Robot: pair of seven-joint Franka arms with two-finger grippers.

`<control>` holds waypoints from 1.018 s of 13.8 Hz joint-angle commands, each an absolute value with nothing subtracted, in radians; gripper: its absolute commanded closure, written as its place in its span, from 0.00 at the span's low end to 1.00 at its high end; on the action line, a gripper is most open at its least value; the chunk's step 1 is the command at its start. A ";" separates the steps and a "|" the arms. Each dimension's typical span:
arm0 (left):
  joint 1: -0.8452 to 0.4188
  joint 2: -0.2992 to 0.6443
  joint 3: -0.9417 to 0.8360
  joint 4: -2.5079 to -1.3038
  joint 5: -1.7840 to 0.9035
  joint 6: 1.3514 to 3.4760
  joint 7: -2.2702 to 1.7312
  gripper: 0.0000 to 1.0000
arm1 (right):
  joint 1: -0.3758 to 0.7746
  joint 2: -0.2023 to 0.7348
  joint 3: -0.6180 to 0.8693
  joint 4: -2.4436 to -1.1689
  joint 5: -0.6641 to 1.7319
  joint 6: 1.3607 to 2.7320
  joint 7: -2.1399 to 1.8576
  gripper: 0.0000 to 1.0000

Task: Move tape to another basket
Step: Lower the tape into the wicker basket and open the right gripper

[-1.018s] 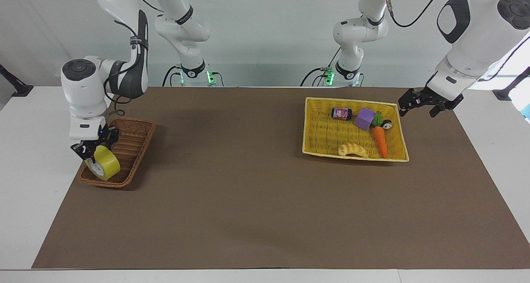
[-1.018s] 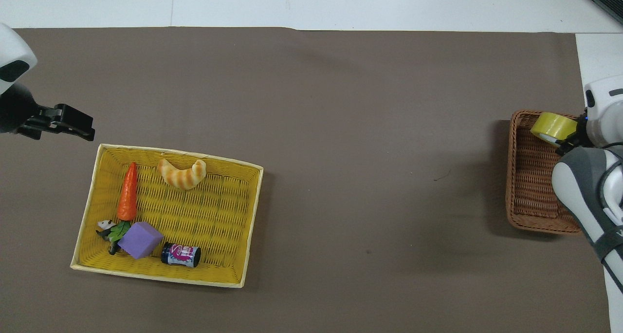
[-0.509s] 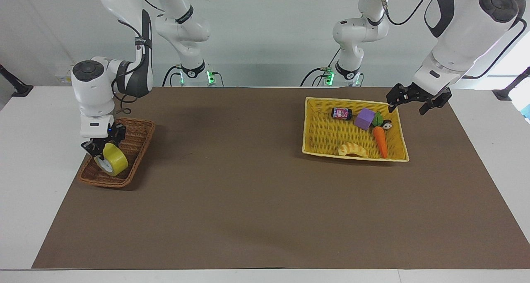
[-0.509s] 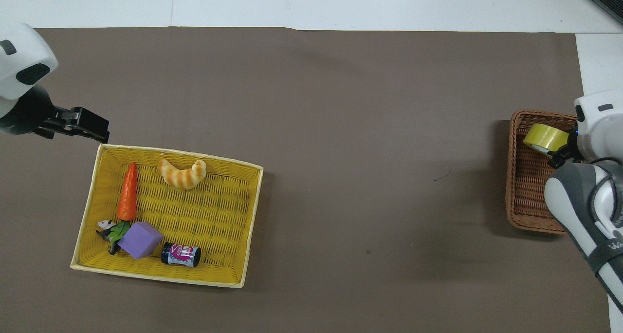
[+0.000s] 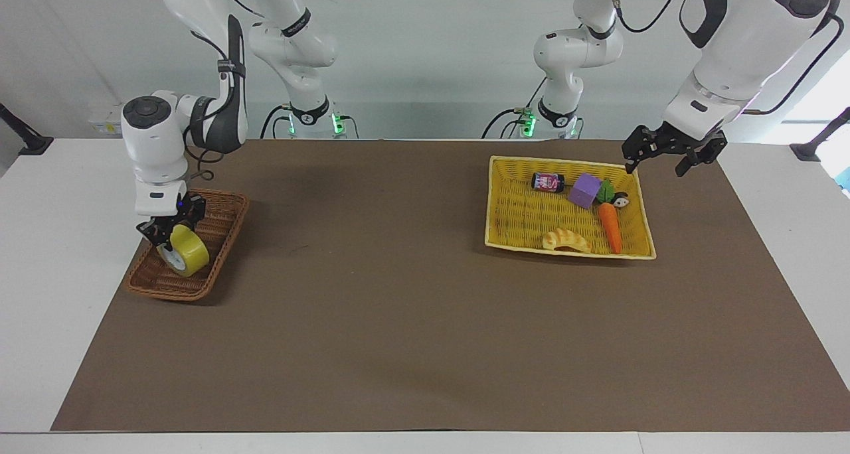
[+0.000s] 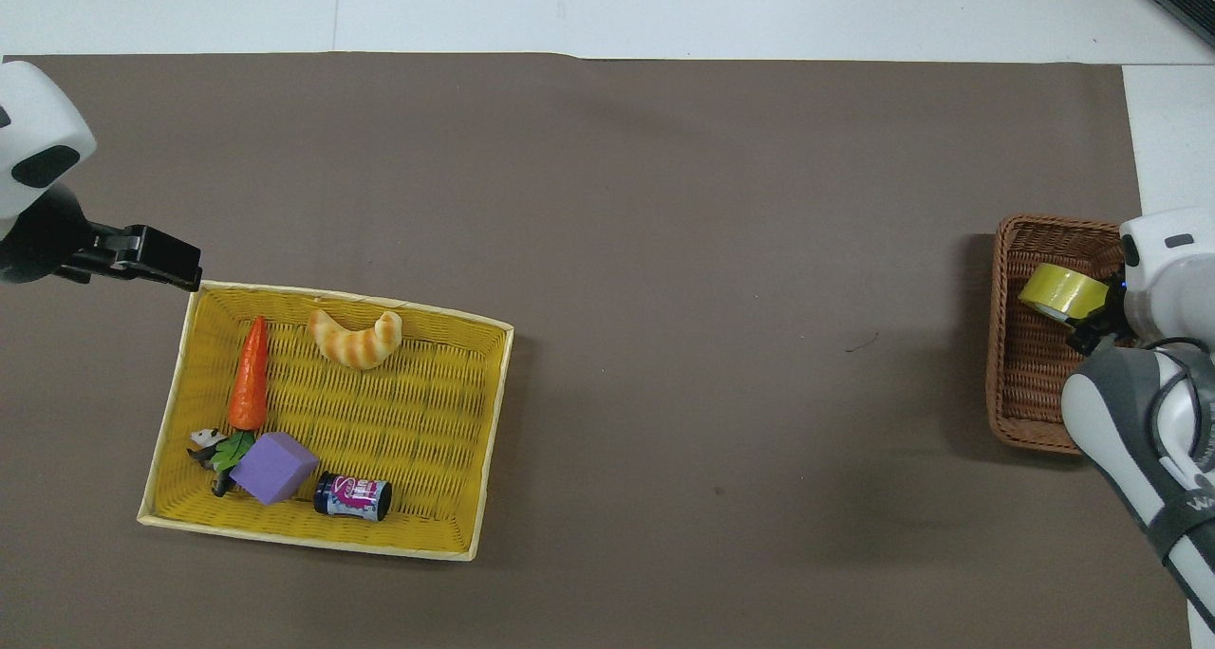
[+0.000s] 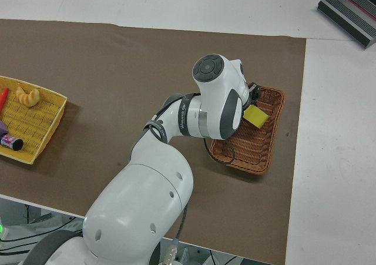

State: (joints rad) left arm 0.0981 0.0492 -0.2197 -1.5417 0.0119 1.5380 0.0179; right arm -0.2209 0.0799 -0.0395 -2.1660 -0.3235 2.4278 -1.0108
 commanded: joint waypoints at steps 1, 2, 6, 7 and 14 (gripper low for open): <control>0.103 0.006 -0.210 -1.600 0.021 1.568 0.018 0.00 | -0.241 0.041 -0.032 -2.209 -0.310 2.410 -1.067 0.48; 0.103 0.006 -0.209 -1.600 0.021 1.569 0.018 0.00 | -0.247 0.038 -0.032 -2.209 -0.254 2.380 -1.095 0.16; 0.103 0.006 -0.210 -1.598 0.021 1.569 0.018 0.00 | -0.245 0.025 -0.034 -2.200 -0.066 2.229 -1.160 0.00; 0.103 0.006 -0.209 -1.598 0.021 1.569 0.018 0.00 | -0.245 0.020 -0.034 -2.200 -0.043 2.214 -1.160 0.00; 0.080 0.009 -0.166 -1.595 0.021 1.554 0.014 0.00 | -0.230 0.031 -0.029 -2.059 0.064 2.100 -1.053 0.00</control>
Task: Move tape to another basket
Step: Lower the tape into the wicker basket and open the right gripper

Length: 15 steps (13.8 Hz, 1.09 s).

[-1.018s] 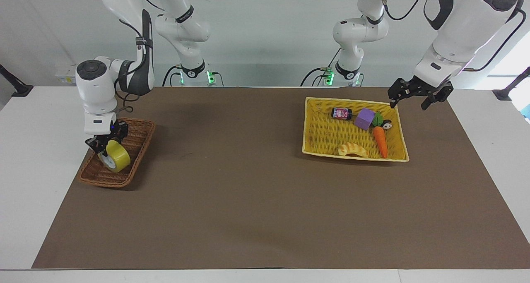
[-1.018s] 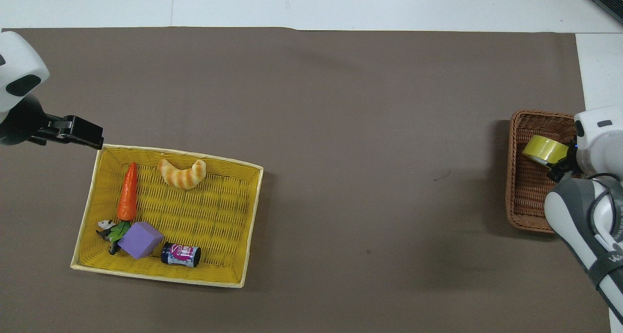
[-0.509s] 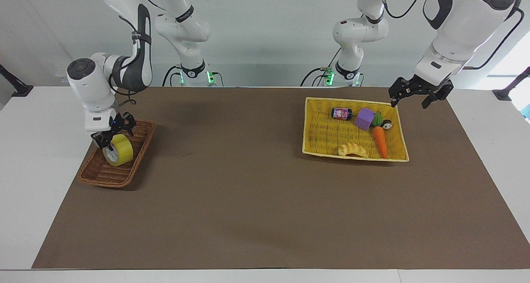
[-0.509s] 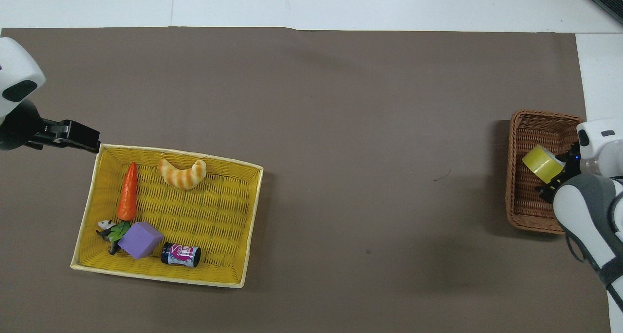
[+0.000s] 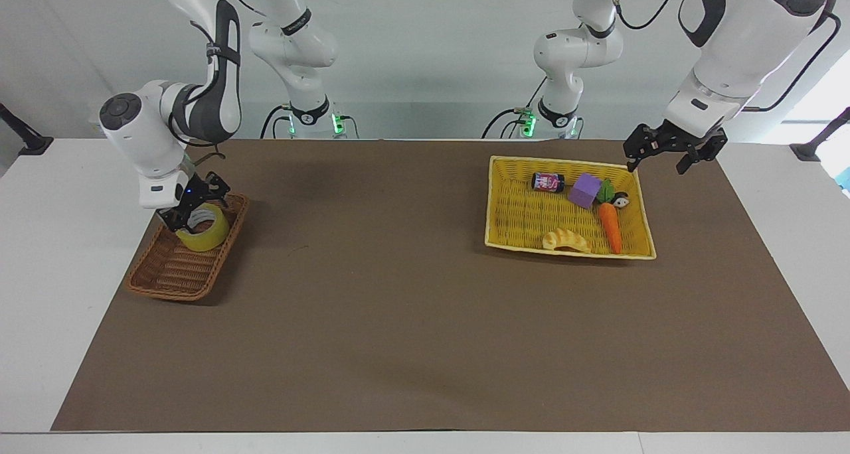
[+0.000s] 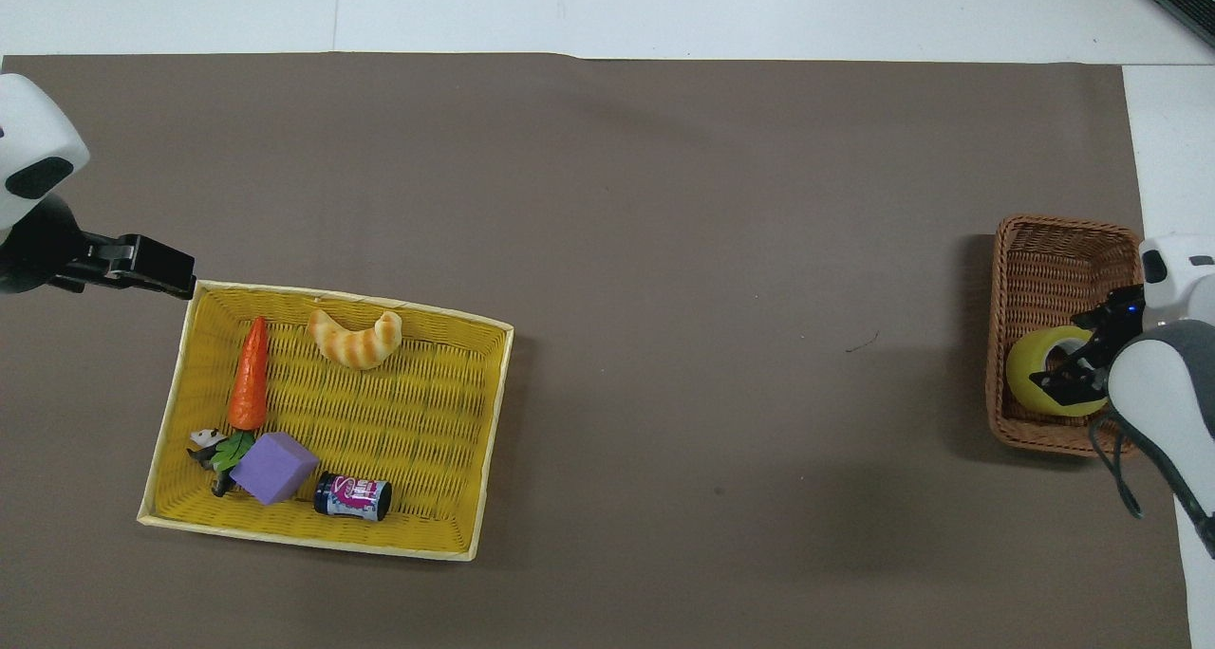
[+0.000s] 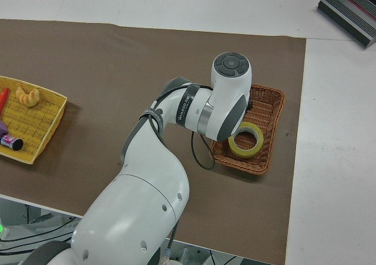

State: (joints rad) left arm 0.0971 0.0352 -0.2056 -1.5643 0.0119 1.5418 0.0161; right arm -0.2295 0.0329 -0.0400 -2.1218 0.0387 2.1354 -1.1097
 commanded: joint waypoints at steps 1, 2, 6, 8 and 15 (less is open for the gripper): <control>0.039 0.008 -0.123 -1.601 0.018 1.555 0.021 0.00 | -0.218 0.032 -0.023 -2.036 0.064 2.106 -0.984 0.00; 0.013 0.009 -0.082 -1.600 0.009 1.557 0.028 0.00 | -0.198 0.032 -0.021 -2.017 0.061 2.115 -0.901 0.00; -0.063 0.003 -0.026 -1.600 0.006 1.551 0.032 0.00 | -0.132 0.026 -0.021 -1.962 0.044 2.115 -0.636 0.00; -0.060 0.003 -0.028 -1.600 0.005 1.543 0.038 0.00 | -0.089 0.014 -0.023 -1.960 0.038 2.109 -0.524 0.00; -0.071 0.003 -0.026 -1.595 -0.046 1.526 0.101 0.00 | 0.115 -0.100 -0.021 -1.970 -0.058 1.962 -0.027 0.00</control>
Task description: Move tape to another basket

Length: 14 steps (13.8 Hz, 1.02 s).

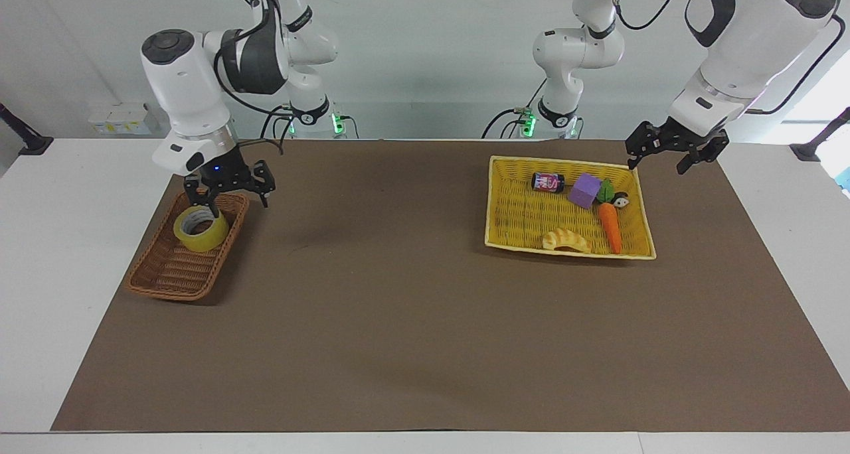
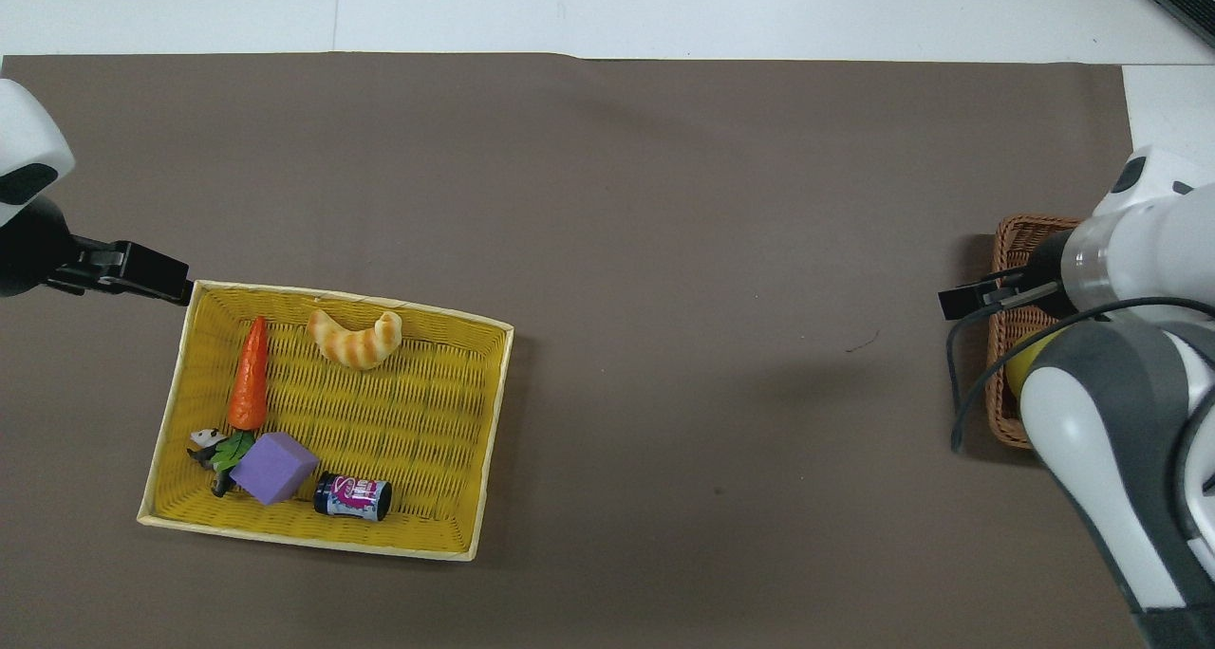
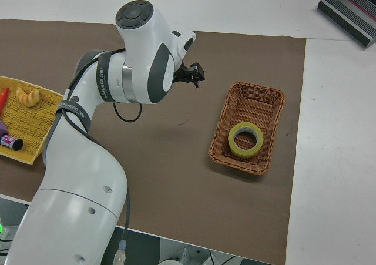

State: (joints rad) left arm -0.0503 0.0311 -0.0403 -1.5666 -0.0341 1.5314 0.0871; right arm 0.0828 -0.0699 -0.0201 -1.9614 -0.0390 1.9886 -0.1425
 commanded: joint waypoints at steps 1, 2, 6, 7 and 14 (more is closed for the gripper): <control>-0.060 0.003 -0.025 -1.595 -0.046 1.526 0.101 0.00 | 0.121 -0.100 -0.020 -1.947 -0.058 1.948 0.030 0.00; -0.054 0.003 -0.020 -1.595 -0.045 1.526 0.103 0.00 | 0.124 -0.095 -0.020 -1.915 -0.058 1.924 0.047 0.00; -0.012 0.003 -0.018 -1.595 -0.044 1.526 0.103 0.00 | 0.100 -0.049 -0.028 -1.708 -0.040 1.743 0.048 0.00; -0.012 0.003 -0.020 -1.595 -0.044 1.526 0.103 0.00 | 0.095 -0.028 -0.034 -1.644 -0.038 1.688 0.046 0.00; -0.012 0.003 -0.020 -1.595 -0.044 1.526 0.103 0.00 | 0.026 -0.061 -0.034 -1.555 0.025 1.566 0.150 0.00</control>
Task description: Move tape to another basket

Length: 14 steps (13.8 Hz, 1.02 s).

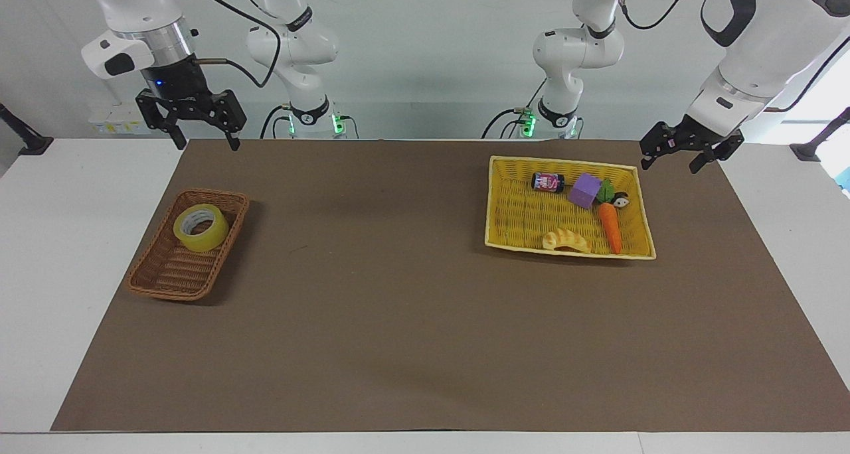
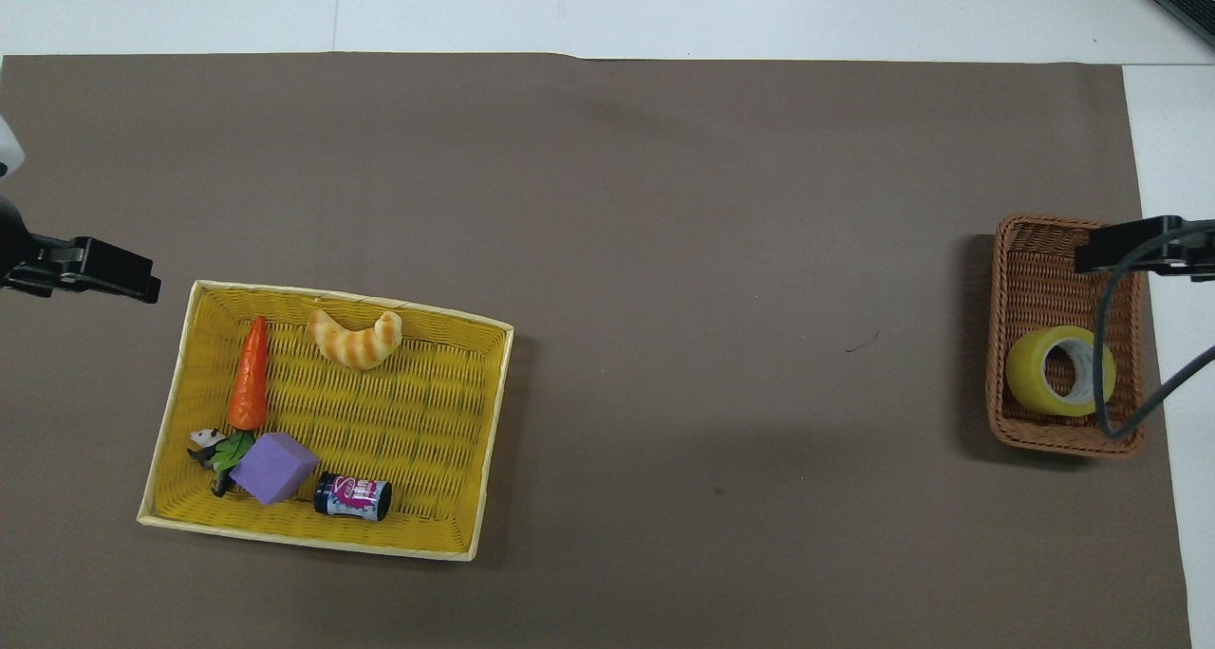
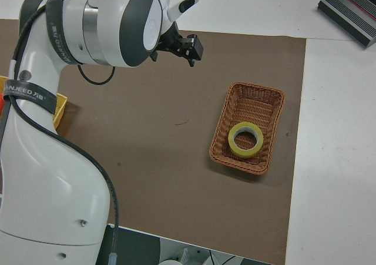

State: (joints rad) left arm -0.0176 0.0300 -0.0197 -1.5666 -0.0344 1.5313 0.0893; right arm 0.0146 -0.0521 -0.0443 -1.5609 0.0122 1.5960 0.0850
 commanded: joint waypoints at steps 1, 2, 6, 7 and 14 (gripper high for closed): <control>-0.012 0.003 -0.020 -1.595 -0.044 1.526 0.103 0.00 | 0.047 -0.064 -0.028 -1.554 0.020 1.568 0.182 0.00; -0.012 0.003 -0.020 -1.595 -0.044 1.526 0.103 0.00 | 0.055 -0.057 -0.028 -1.546 0.020 1.572 0.184 0.00; -0.012 0.003 -0.020 -1.595 -0.044 1.526 0.103 0.00 | 0.041 -0.052 -0.044 -1.534 0.021 1.565 0.158 0.00; -0.012 0.003 -0.020 -1.595 -0.044 1.526 0.103 0.00 | 0.038 -0.054 -0.044 -1.534 0.023 1.562 0.156 0.00; -0.012 0.003 -0.020 -1.595 -0.044 1.526 0.103 0.00 | 0.055 -0.052 -0.044 -1.534 0.020 1.559 0.155 0.00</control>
